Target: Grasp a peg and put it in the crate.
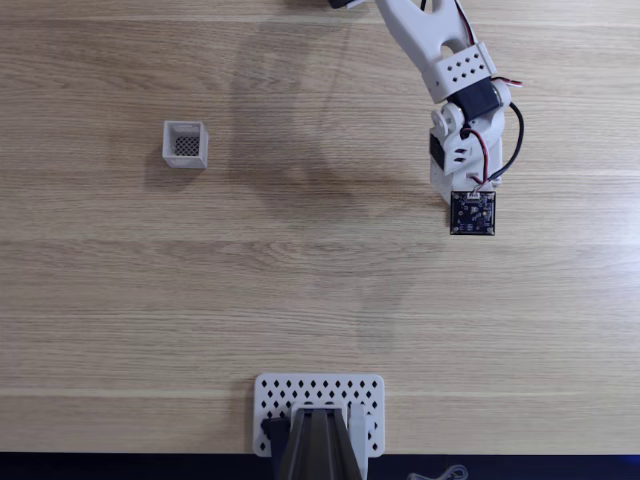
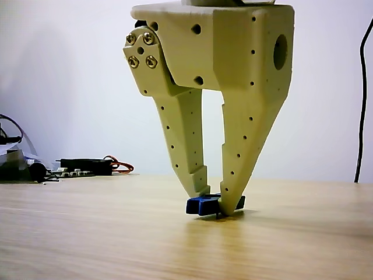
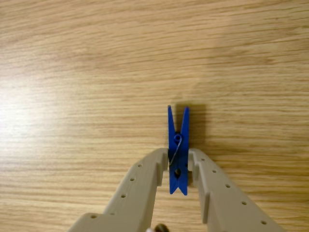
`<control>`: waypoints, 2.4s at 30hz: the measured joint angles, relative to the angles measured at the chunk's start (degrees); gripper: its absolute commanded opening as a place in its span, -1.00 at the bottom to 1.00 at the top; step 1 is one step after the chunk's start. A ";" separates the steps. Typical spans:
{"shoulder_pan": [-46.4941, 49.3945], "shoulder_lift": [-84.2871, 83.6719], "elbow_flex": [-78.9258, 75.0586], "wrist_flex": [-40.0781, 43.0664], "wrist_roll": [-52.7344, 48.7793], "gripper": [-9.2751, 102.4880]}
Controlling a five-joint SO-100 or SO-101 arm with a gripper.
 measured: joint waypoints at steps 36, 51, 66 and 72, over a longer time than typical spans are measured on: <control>37.62 69.61 85.08 -66.71 -8.79 -0.85; 56.87 64.25 109.69 -105.56 -13.97 -0.85; 61.00 42.63 102.92 -112.94 -13.97 -0.85; 63.63 39.11 97.47 -112.94 -13.97 -0.85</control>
